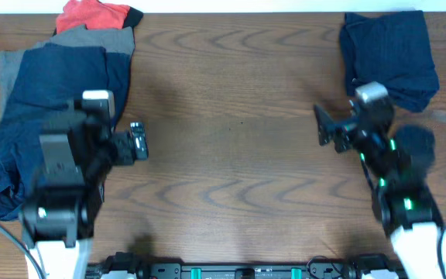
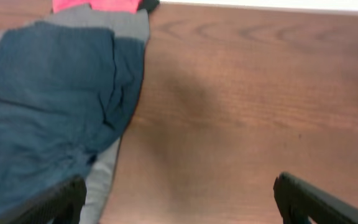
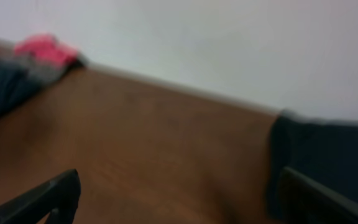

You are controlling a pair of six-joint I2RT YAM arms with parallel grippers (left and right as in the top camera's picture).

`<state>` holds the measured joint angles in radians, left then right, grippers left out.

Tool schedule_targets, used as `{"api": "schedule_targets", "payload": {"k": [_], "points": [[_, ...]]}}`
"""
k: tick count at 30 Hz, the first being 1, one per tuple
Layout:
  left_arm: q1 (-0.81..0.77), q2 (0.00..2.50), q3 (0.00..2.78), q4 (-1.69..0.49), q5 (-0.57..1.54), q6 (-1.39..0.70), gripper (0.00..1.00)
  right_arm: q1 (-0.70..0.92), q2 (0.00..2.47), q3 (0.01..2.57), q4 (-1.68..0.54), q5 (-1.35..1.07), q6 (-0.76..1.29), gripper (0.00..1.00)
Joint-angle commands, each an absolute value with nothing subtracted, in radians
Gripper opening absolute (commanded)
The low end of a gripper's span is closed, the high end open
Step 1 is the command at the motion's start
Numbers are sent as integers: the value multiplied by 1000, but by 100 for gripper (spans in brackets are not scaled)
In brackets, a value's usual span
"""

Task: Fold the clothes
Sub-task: 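Reach the left gripper to the navy shorts on the pile and grasp them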

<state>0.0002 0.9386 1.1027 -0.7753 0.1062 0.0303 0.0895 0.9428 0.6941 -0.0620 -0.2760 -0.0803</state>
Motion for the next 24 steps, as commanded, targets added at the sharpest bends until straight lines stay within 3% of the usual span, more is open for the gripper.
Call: {"api": "schedule_targets", "payload": {"k": [1, 4, 11, 17, 24], "points": [[6, 1020, 1220, -810, 120, 152, 98, 99, 1117, 825, -132, -412, -72, 99], [12, 1073, 1232, -743, 120, 154, 98, 99, 1296, 941, -179, -527, -72, 99], [122, 1195, 1232, -660, 120, 127, 98, 99, 1445, 962, -97, -682, -72, 99], [393, 1343, 1232, -588, 120, 39, 98, 99, 1467, 962, -94, -763, -72, 99], [636, 1504, 1232, -543, 120, 134, 98, 99, 1466, 962, -94, -763, -73, 99]]}}
